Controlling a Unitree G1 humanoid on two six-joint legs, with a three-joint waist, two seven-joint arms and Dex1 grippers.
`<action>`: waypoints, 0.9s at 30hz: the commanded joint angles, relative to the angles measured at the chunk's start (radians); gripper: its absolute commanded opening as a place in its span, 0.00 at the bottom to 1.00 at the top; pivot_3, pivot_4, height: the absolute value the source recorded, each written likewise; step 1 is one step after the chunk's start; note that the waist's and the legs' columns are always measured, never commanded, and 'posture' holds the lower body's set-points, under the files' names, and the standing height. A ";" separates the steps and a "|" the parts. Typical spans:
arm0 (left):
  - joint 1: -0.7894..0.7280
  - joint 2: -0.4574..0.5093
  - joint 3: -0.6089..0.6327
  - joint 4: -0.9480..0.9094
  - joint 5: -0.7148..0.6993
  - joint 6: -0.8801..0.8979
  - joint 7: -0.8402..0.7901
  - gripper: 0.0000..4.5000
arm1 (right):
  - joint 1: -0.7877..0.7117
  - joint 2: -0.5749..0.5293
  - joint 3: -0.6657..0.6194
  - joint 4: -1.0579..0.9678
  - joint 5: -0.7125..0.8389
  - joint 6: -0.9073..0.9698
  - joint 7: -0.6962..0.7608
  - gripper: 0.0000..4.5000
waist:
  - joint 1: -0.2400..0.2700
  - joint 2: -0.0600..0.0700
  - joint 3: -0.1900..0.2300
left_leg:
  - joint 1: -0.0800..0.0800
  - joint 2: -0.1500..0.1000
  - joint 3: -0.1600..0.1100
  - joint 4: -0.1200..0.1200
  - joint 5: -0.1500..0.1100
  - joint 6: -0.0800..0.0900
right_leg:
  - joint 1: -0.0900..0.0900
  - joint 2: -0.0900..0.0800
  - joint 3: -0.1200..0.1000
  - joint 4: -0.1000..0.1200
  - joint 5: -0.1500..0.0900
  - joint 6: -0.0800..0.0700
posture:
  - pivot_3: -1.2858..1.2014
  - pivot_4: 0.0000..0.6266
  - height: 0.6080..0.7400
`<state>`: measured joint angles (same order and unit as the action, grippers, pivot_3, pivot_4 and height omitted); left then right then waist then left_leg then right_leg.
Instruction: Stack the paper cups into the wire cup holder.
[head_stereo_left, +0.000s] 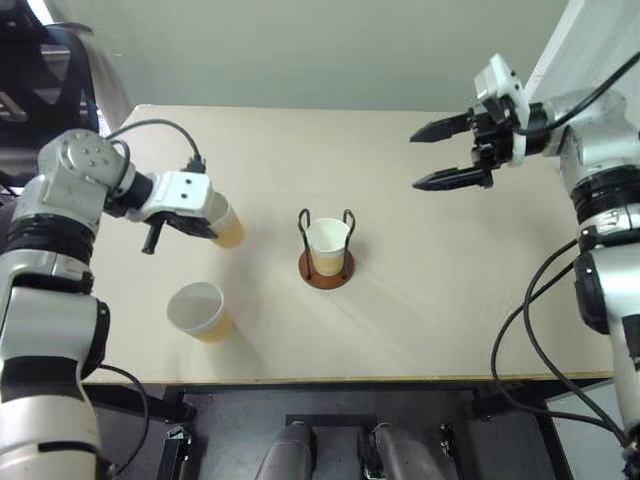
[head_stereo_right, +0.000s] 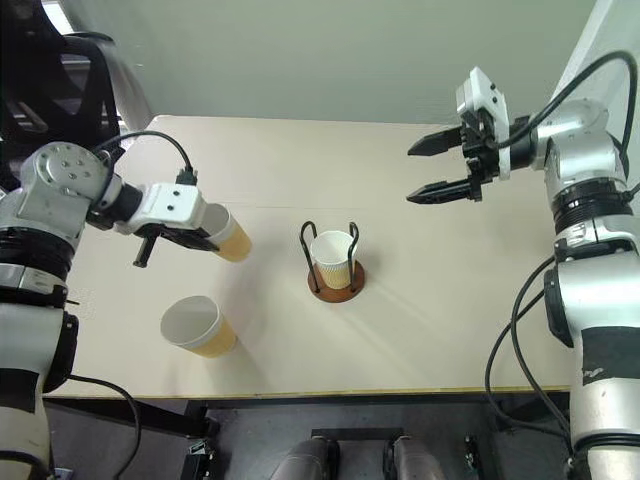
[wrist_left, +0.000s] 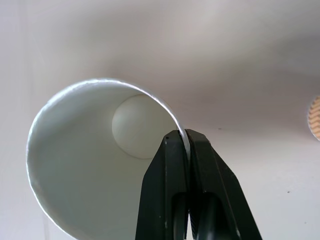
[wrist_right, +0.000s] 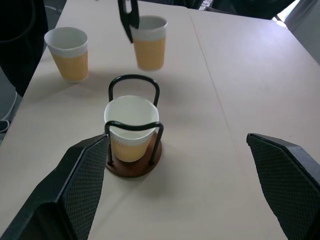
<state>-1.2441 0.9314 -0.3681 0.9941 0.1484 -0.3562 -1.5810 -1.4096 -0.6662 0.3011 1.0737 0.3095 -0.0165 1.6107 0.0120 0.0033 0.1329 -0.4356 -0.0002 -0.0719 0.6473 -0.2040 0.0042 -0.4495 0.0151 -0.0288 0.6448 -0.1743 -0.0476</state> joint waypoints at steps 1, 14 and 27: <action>-0.054 0.031 -0.029 -0.064 -0.087 0.075 -0.033 0.01 | 0.025 -0.037 0.004 -0.065 0.089 -0.011 0.004 1.00 | 0.000 0.000 0.000 | 0.000 0.000 0.000 0.000 0.000 0.000 | 0.000 0.000 0.000 0.000 0.000 0.000 | 0.52 0.24 1.00; -0.217 0.032 -0.162 -0.148 -0.252 0.255 -0.033 0.01 | 0.095 -0.106 0.109 -0.168 0.210 0.024 0.004 1.00 | -0.002 0.000 0.000 | 0.000 0.000 0.000 0.000 0.001 0.001 | 0.000 0.000 0.000 0.000 0.000 0.001 | 0.52 0.24 1.00; -0.359 -0.063 -0.238 -0.106 -0.304 0.293 -0.033 0.01 | 0.107 -0.180 0.166 -0.200 0.291 0.058 0.004 1.00 | -0.001 0.001 0.000 | -0.001 0.000 0.002 0.000 0.001 0.003 | 0.001 0.000 0.000 -0.002 0.001 0.002 | 0.52 0.24 1.00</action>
<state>-1.5466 0.8691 -0.6123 0.8934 -0.1516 -0.0642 -1.5833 -1.2809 -0.8310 0.4671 0.8929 0.5727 0.0427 1.6107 0.0111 0.0040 0.1333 -0.4368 0.0003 -0.0698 0.6472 -0.2025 0.0077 -0.4488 0.0152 -0.0287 0.6423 -0.1730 -0.0451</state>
